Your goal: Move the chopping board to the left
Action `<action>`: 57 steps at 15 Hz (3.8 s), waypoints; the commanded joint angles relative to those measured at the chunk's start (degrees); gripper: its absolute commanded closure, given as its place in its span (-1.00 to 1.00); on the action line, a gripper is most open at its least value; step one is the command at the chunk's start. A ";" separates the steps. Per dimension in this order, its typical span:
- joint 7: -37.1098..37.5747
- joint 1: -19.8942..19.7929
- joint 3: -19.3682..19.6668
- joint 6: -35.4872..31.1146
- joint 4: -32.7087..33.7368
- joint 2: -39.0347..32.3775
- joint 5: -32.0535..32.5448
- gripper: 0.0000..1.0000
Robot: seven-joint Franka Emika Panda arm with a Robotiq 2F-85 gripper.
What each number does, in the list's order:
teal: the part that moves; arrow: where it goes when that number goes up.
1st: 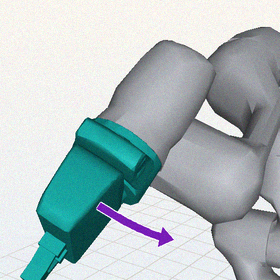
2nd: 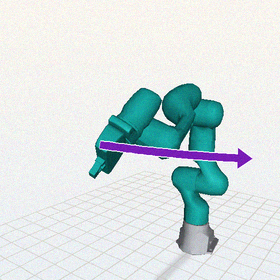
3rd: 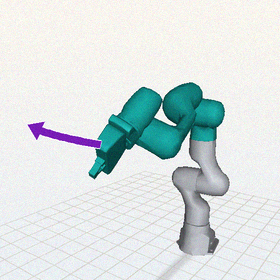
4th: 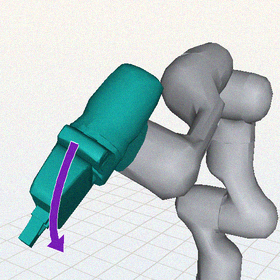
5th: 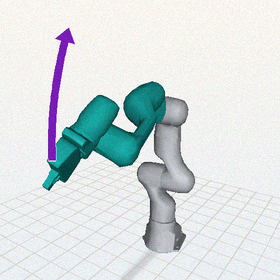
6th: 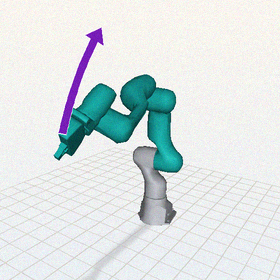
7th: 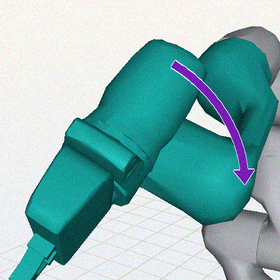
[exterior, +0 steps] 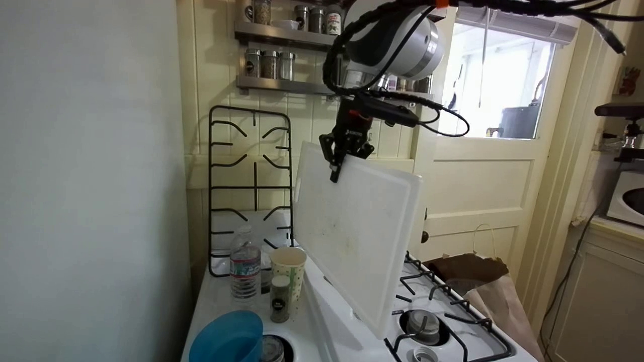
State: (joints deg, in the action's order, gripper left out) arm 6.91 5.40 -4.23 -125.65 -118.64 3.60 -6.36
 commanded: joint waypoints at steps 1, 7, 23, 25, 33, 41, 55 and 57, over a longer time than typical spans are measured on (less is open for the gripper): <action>5.34 0.75 -1.78 3.27 -0.66 1.27 2.07 0.92; 11.25 1.63 -3.65 2.71 -2.68 -1.01 3.39 0.67; 15.63 -0.28 -1.97 3.52 -4.81 3.15 5.87 0.92; 19.19 -1.71 -0.80 5.48 -6.62 7.81 8.41 0.92; 25.49 -2.12 -5.13 14.69 2.30 10.62 16.35 0.92; 28.95 1.76 -12.97 18.56 11.62 8.62 18.15 0.92; 32.63 7.44 -17.04 14.11 23.30 -0.43 26.43 0.92; 32.04 8.69 -17.01 14.64 25.18 -1.63 27.21 0.92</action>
State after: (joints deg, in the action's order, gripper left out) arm 38.40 11.97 -21.31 -111.56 -99.02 3.13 17.76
